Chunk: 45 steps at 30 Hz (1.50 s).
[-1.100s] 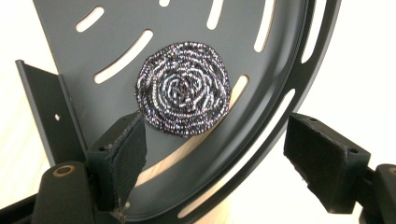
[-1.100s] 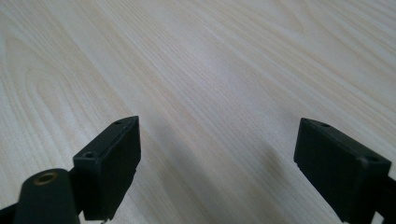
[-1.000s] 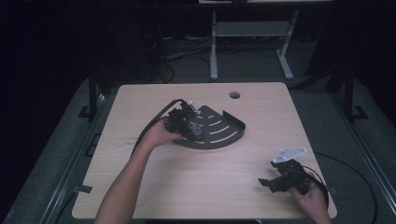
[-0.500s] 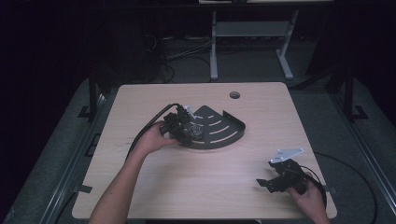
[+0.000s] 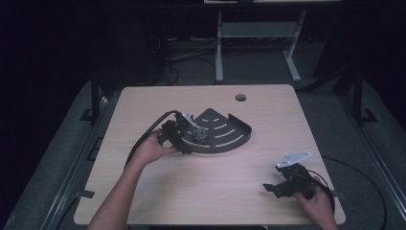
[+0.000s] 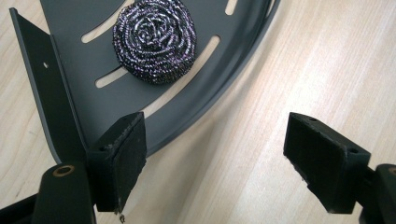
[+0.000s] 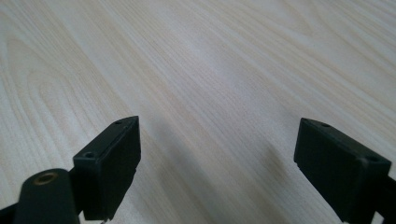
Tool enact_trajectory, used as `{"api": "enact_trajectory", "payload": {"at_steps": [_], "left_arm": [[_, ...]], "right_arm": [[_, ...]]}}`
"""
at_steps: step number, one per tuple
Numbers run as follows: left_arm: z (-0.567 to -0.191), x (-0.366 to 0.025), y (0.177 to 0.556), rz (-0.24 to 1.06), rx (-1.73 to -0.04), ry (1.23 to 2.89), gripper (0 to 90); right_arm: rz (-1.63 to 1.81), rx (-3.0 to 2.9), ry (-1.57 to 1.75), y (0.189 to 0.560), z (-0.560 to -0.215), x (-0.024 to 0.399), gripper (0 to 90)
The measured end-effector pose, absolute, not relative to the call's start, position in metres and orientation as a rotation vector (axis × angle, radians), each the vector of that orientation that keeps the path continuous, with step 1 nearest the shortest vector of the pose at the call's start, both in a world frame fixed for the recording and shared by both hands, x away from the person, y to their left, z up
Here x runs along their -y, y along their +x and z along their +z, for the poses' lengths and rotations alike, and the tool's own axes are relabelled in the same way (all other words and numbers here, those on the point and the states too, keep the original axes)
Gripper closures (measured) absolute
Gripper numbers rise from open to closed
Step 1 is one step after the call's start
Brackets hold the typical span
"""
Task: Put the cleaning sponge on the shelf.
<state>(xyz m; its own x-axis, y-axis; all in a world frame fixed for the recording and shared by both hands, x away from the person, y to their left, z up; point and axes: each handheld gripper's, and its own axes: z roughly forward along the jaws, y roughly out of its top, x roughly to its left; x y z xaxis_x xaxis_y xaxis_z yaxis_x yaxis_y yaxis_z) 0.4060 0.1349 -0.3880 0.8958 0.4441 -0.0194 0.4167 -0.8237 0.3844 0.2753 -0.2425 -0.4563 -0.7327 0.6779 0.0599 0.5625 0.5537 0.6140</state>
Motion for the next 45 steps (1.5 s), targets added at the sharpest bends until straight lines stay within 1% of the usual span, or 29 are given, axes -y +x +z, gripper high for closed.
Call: {"api": "enact_trajectory", "payload": {"at_steps": [18, 45], "left_arm": [[-0.382, -0.145, 0.378, 0.118, -0.601, 2.657, 20.7], [-0.392, -0.169, 0.339, 0.116, -0.621, 2.619, 20.6]], "right_arm": [[0.927, -2.609, 1.046, 0.275, -0.456, 0.24, 14.4], [0.924, -2.615, 1.042, 0.274, -0.458, 0.24, 14.4]]}}
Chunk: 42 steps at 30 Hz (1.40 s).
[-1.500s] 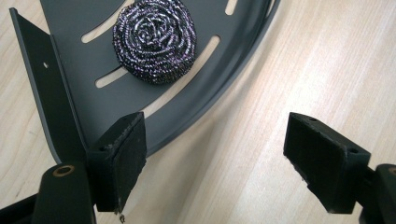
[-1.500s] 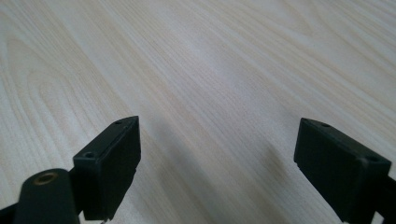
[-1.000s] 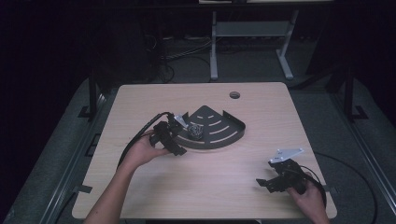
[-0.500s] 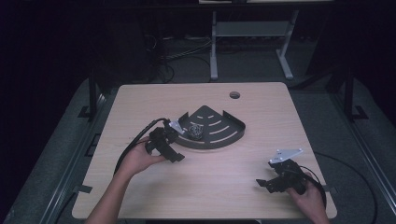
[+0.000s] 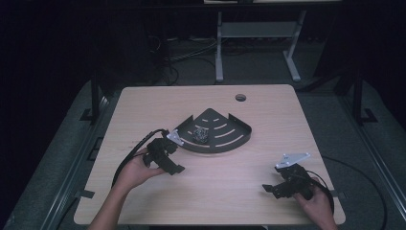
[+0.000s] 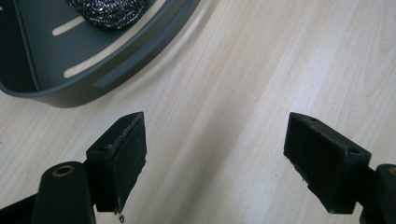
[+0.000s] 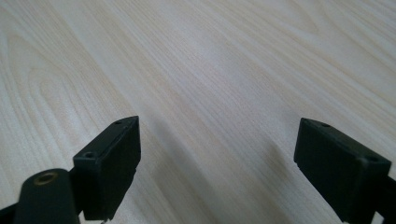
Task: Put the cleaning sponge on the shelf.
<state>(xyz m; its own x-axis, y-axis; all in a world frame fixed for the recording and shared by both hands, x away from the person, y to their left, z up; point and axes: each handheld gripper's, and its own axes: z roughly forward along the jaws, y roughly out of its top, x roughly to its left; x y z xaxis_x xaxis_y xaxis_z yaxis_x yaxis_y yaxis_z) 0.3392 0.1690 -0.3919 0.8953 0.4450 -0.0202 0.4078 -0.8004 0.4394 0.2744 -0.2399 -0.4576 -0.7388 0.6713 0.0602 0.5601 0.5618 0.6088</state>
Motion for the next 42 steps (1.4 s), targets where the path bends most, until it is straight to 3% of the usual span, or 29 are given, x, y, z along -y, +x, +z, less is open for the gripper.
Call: {"api": "enact_trajectory", "payload": {"at_steps": [42], "left_arm": [[-0.412, -0.2, 0.292, 0.096, -0.675, 2.591, 20.6]], "right_arm": [[0.915, -2.609, 1.064, 0.273, -0.46, 0.245, 14.4]]}}
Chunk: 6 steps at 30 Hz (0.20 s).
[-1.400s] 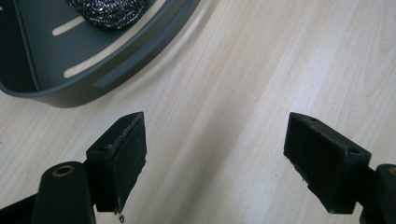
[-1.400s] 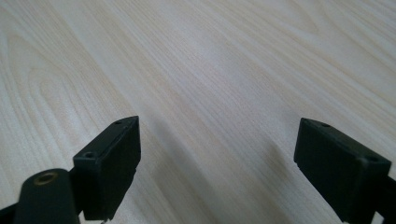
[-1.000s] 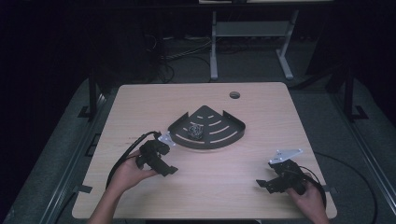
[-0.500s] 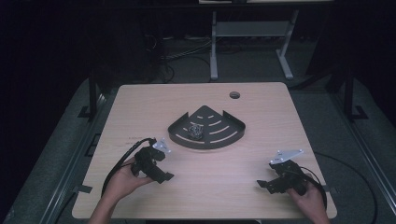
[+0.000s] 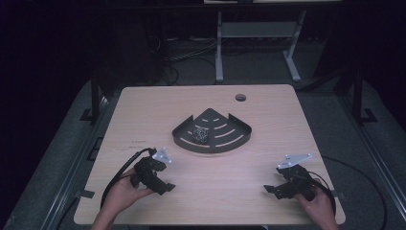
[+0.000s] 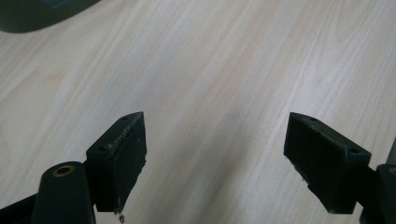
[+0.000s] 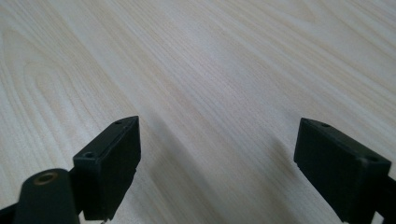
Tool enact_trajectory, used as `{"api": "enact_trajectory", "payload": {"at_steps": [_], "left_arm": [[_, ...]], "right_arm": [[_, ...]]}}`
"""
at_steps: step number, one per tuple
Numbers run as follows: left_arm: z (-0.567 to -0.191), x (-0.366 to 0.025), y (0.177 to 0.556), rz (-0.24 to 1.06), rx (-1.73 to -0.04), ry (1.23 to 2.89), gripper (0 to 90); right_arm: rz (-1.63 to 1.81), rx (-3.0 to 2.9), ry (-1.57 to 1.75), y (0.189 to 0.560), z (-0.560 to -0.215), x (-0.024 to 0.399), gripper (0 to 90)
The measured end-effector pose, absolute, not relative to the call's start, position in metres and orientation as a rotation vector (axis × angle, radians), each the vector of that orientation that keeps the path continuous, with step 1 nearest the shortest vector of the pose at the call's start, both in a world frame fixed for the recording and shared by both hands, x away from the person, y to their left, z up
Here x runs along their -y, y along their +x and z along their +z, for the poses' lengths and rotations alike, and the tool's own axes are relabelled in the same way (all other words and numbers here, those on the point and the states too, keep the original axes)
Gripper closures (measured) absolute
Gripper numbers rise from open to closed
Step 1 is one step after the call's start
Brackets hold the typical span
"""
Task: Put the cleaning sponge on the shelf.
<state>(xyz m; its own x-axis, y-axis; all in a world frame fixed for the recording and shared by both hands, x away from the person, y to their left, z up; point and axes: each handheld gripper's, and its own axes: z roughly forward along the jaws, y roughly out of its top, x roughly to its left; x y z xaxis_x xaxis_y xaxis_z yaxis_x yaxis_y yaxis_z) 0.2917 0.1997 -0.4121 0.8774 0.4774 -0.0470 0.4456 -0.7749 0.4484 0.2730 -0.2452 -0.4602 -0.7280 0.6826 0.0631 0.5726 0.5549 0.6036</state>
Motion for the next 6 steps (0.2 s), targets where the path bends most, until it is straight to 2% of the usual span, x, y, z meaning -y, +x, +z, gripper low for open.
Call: {"api": "enact_trajectory", "payload": {"at_steps": [6], "left_arm": [[-0.4129, -0.2054, 0.2834, 0.092, -0.683, 2.585, 20.6]], "right_arm": [[0.911, -2.611, 1.063, 0.2726, -0.4601, 0.2443, 14.4]]}}
